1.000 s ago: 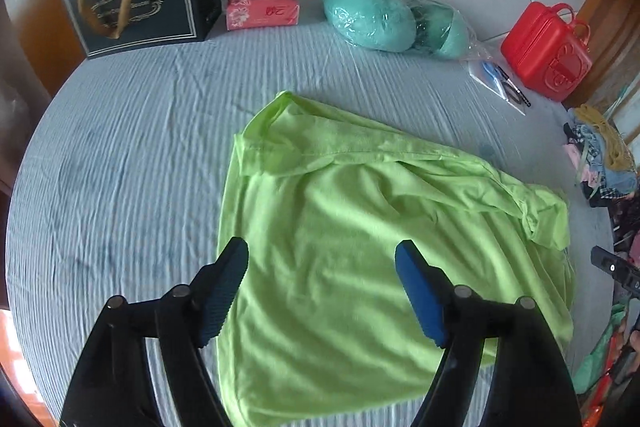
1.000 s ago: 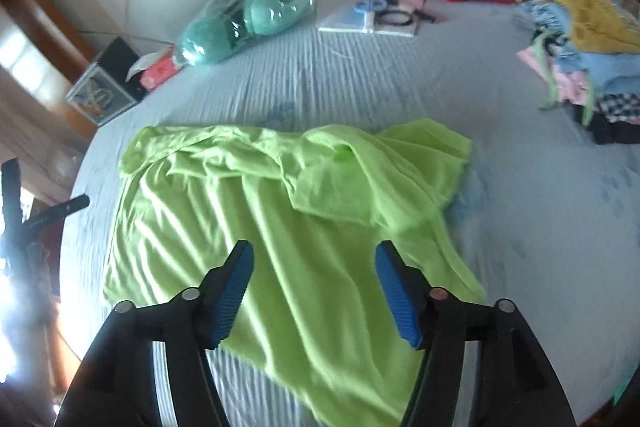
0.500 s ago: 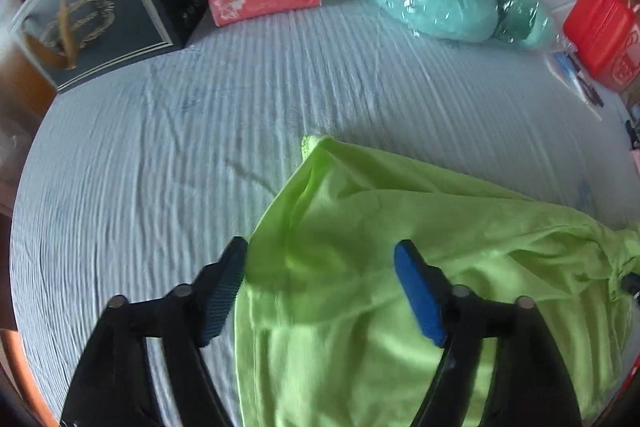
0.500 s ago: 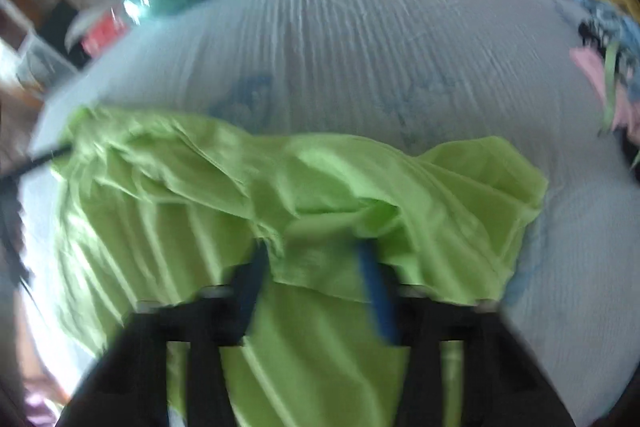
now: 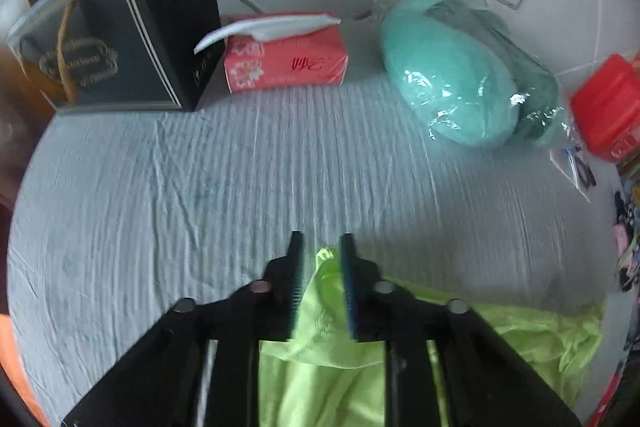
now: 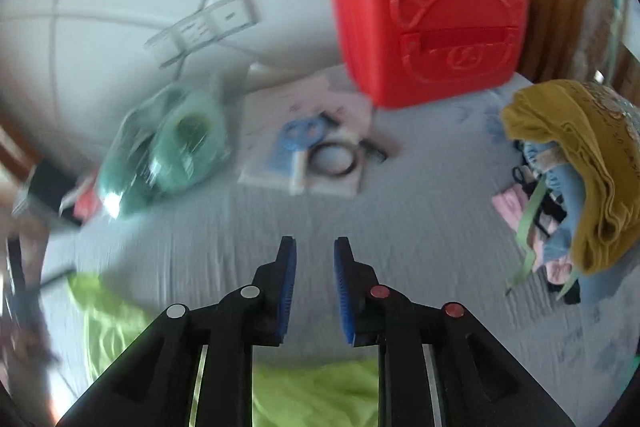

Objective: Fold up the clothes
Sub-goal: 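Spread the T-shirt flat on the bed and open both grippers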

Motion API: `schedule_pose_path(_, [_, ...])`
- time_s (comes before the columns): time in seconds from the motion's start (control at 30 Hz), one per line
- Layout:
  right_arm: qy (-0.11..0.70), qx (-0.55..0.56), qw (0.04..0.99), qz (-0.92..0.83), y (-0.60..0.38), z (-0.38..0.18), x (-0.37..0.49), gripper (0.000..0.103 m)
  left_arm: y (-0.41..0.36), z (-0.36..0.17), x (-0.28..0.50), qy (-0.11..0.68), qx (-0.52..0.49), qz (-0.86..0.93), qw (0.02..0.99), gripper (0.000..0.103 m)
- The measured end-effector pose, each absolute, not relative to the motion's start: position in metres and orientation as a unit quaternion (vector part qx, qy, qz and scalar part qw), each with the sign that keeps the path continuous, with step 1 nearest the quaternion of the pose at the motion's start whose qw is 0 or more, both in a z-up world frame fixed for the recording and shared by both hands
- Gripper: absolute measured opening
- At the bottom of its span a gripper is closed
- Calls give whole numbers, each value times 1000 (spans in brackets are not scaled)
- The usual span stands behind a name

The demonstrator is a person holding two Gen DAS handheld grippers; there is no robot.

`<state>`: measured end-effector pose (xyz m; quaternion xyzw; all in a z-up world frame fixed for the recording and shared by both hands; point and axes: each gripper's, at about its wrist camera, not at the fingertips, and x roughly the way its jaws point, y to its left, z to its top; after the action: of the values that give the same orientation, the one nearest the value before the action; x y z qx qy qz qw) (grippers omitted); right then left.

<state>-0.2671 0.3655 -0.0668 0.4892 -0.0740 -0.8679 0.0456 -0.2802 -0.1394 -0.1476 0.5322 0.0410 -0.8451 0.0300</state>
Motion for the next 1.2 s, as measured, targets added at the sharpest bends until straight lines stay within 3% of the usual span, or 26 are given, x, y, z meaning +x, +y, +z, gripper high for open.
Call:
schedule_pose_path(0.03, [-65,500,62,-862,358,-72,-255,32,-142,-143,-282,46,530,-846,30,56])
schedule_pose_path(0.07, [-61,511,81,-853,351,-79,-243,40,-142,-141,-279,42,526,-849,28,60])
schedule_pose_path(0.2, [-27,533,109,-838,324,-102,-201,59,-135,-153,-269,11,530,-848,21,62])
schedule_pose_path(0.27, [-22,539,117,-834,314,-115,-181,57,-134,-165,-266,11,541,-841,18,62])
schedule_pose_path(0.37, [-13,548,130,-826,300,-131,-161,31,-131,-181,-260,11,554,-832,13,62])
schedule_pose_path(0.47, [-4,556,139,-819,285,-150,-150,31,-128,-193,-253,13,563,-826,9,62])
schedule_pose_path(0.53, [12,556,138,-820,278,-160,-148,37,-127,-200,-250,15,568,-823,8,62])
schedule_pose_path(0.6, [33,556,133,-820,272,-169,-149,51,-127,-206,-248,15,573,-820,8,62])
schedule_pose_path(0.63, [42,554,130,-821,270,-174,-150,51,-126,-207,-247,13,571,-821,8,62])
schedule_pose_path(0.67, [54,555,123,-821,269,-178,-154,49,-126,-206,-247,10,567,-824,7,62])
schedule_pose_path(0.7, [69,557,114,-820,269,-181,-158,24,-126,-205,-247,8,563,-826,6,60])
schedule_pose_path(0.73, [74,554,107,-822,272,-179,-161,3,-125,-205,-246,5,559,-829,5,45])
schedule_pose_path(0.77, [69,541,99,-832,279,-169,-166,5,-125,-204,-246,2,555,-832,4,35])
schedule_pose_path(0.8, [64,524,90,-845,288,-154,-172,5,-125,-203,-246,-2,553,-833,8,18])
schedule_pose_path(0.9, [46,464,62,-882,318,-107,-199,5,-129,-197,-251,5,546,-837,22,13])
schedule_pose_path(1.03, [12,420,26,-907,361,-75,-269,6,-139,-184,-274,31,529,-846,55,12])
schedule_pose_path(1.1, [-26,434,0,-900,382,-83,-309,35,-150,-178,-288,71,535,-839,66,13])
schedule_pose_path(1.2, [-82,454,-22,-887,404,-94,-327,39,-162,-166,-290,109,543,-829,75,33])
